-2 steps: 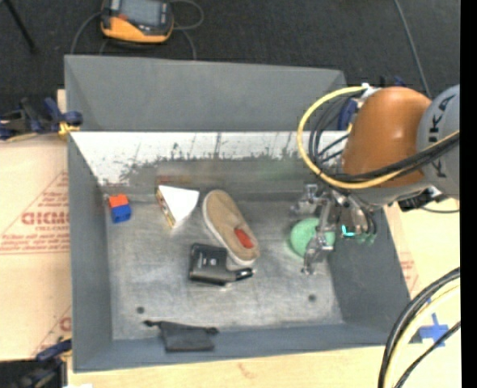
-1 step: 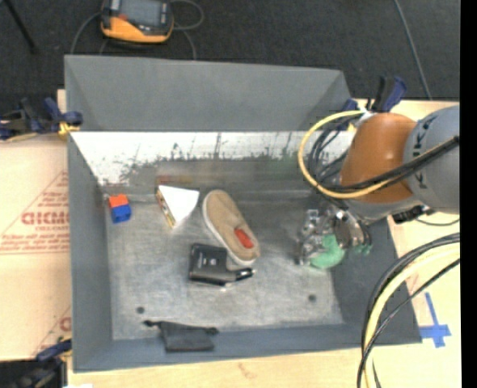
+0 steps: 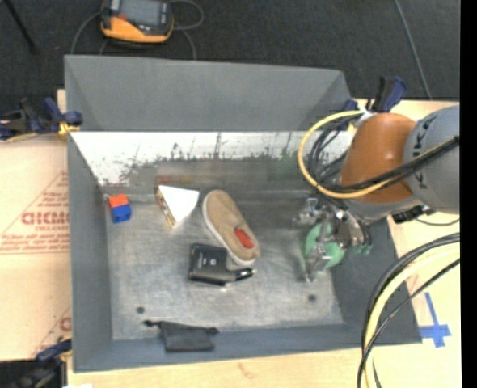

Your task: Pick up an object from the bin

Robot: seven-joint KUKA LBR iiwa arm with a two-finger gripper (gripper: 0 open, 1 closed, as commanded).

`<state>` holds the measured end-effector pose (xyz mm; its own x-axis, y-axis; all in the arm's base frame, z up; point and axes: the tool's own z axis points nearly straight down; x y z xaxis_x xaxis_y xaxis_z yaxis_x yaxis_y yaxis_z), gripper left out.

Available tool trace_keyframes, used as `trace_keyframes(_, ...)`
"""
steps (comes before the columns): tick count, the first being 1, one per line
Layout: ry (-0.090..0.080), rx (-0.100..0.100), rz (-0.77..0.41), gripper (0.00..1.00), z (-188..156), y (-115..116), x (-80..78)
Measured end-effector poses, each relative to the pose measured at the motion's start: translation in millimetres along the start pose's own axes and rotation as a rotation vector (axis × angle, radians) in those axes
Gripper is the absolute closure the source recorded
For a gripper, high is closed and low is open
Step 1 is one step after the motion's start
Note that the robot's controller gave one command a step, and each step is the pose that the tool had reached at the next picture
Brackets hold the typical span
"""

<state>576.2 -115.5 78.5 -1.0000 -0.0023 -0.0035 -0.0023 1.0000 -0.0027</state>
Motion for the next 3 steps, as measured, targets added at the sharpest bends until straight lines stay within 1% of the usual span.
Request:
trace_keyframes(1, 0.0, 0.0, 0.0, 0.0, 0, 0, 0.0)
trace_keyframes(2, 0.003, -0.003, -0.056, 0.0, -9, -3, 15.5)
trace_keyframes(3, -0.002, 0.0, -0.325, 0.0, -25, -15, 40.6)
